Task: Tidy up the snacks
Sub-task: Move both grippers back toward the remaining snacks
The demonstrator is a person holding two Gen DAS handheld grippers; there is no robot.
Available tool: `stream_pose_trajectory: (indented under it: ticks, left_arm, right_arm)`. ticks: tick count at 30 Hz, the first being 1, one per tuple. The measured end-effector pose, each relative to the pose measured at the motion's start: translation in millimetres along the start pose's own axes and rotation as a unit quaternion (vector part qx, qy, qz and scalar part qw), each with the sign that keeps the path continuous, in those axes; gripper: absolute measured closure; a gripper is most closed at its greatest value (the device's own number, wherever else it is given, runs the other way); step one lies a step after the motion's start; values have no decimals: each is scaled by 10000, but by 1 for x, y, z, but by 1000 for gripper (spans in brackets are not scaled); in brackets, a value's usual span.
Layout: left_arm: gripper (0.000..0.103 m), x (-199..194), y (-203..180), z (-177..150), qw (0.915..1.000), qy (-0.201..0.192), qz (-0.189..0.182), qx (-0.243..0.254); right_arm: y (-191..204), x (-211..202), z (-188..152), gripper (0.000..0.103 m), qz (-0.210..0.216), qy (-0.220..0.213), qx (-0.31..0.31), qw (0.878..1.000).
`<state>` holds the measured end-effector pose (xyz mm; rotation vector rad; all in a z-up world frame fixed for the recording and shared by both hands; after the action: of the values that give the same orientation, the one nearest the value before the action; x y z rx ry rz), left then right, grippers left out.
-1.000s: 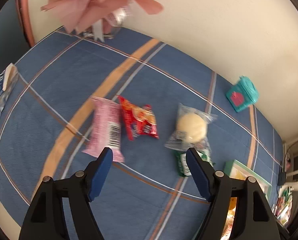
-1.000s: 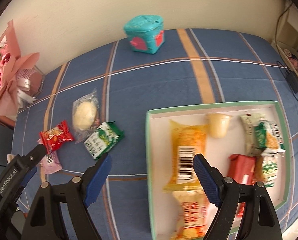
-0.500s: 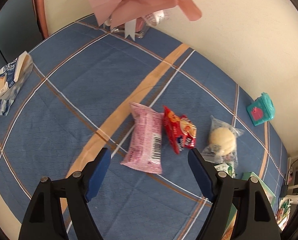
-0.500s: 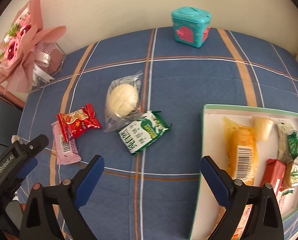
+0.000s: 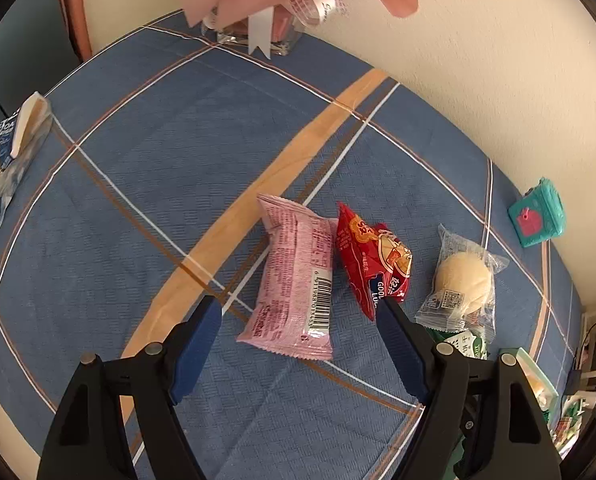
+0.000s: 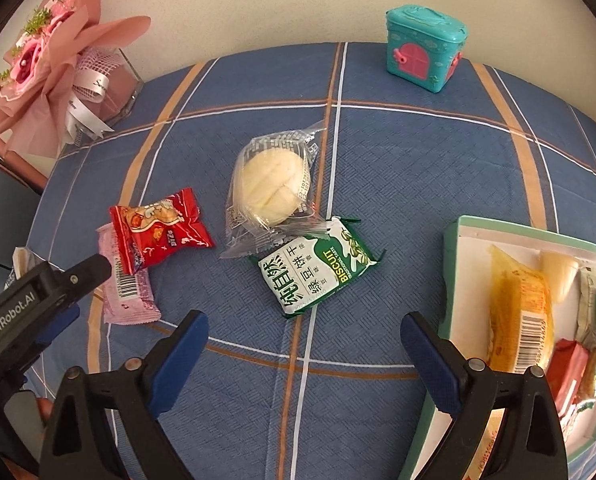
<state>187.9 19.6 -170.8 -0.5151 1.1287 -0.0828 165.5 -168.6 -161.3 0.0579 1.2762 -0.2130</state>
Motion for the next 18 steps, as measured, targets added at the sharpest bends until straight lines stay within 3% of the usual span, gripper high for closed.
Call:
stream_pose_trajectory:
  ticks: [9,18]
  left_arm:
    - [23,14,5,9,9987,-37,416,299]
    - [23,30,16,10,9978,16,594,307]
  right_arm:
    - [4,16,9,5,-124,-48,-161,9998]
    - [5,37,18,6,-371,-48,-312,9988]
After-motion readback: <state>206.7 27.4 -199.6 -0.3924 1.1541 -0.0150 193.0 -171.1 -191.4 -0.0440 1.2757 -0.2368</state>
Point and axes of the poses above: each gripper's, at about its wrist camera, not at the fingertips, and x roughly the way its jaws point, y to its left, z to its top, the point moved 8 cm from there along x, roughly the way its jaws point, and after that the axes turned 13 degrees about -z, right-handed, at the moved point
